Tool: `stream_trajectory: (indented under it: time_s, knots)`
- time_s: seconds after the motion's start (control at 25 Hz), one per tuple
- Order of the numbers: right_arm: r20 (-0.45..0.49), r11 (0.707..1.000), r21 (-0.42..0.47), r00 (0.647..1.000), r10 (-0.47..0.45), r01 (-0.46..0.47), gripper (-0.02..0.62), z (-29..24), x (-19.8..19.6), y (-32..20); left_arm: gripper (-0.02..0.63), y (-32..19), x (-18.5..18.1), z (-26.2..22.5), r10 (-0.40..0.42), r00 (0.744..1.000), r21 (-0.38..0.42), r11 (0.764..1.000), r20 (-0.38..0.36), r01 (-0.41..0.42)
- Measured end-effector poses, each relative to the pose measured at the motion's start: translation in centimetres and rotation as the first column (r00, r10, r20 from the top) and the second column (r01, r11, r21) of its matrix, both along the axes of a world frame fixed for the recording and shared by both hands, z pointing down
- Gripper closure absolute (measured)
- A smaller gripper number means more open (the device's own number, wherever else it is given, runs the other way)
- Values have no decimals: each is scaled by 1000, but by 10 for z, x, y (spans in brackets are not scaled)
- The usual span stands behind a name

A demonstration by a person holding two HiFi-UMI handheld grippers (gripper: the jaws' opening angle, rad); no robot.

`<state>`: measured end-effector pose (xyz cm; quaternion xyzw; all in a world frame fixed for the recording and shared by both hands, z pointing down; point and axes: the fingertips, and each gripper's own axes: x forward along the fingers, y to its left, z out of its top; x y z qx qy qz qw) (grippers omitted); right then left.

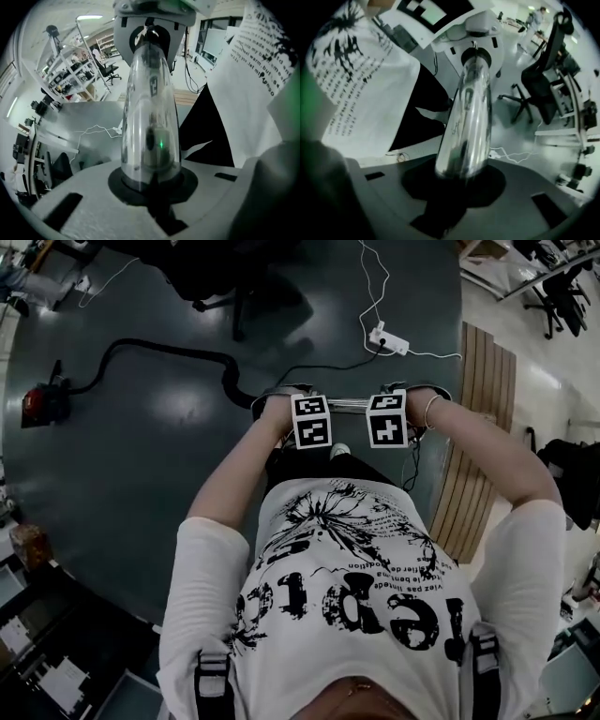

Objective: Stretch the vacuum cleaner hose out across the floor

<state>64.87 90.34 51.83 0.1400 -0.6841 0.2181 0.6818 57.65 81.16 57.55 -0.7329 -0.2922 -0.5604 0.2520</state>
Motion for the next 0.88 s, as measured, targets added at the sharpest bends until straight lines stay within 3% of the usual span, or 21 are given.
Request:
stream_trajectory:
  time_s: [0.08, 0.16, 0.24, 0.32, 0.4, 0.44, 0.56, 0.6, 0.64, 0.76, 0.8, 0.88]
  knots:
    - [-92, 990, 134, 995, -33, 46, 489, 2, 14, 6, 569, 19, 0, -4, 6, 998, -37, 999, 70, -4]
    - [-231, 957, 260, 971, -67, 128, 488, -2, 32, 5, 569, 34, 2, -10, 11, 990, -91, 996, 137, 2]
    - [-430, 894, 368, 899, -78, 254, 483, -15, 54, -5, 569, 43, 5, -20, 12, 981, -161, 987, 194, 20]
    - [-569, 824, 477, 822, 25, 305, 480, -35, 69, -20, 569, 47, 10, -34, 22, 970, -234, 972, 242, 37]
    - [-541, 746, 622, 820, 189, 238, 482, -55, 64, -37, 569, 54, 9, -48, 82, 948, -344, 938, 308, 31]
    - [-548, 735, 634, 811, 205, 242, 482, -62, 61, -40, 569, 59, 6, -55, 133, 930, -409, 912, 343, 21]
    - [-695, 769, 514, 710, 114, 380, 482, -78, 63, -33, 569, 72, -1, -79, 296, 868, -566, 824, 400, -20]
    - [-705, 774, 505, 700, 115, 382, 483, -82, 64, -32, 569, 75, -2, -86, 340, 846, -601, 799, 410, -29]
    - [-693, 783, 512, 708, 133, 354, 493, -85, 66, -30, 569, 78, -2, -93, 377, 824, -629, 777, 423, -33]
    - [-537, 788, 600, 801, 264, 143, 531, -86, 64, -26, 569, 85, -2, -106, 465, 761, -686, 727, 453, -36]
    - [-514, 791, 603, 808, 288, 102, 533, -87, 67, -24, 569, 87, 1, -108, 488, 750, -701, 711, 446, -46]
    - [-578, 845, 521, 779, 244, 122, 535, -92, 80, -11, 568, 95, 11, -111, 519, 750, -730, 679, 410, -71]
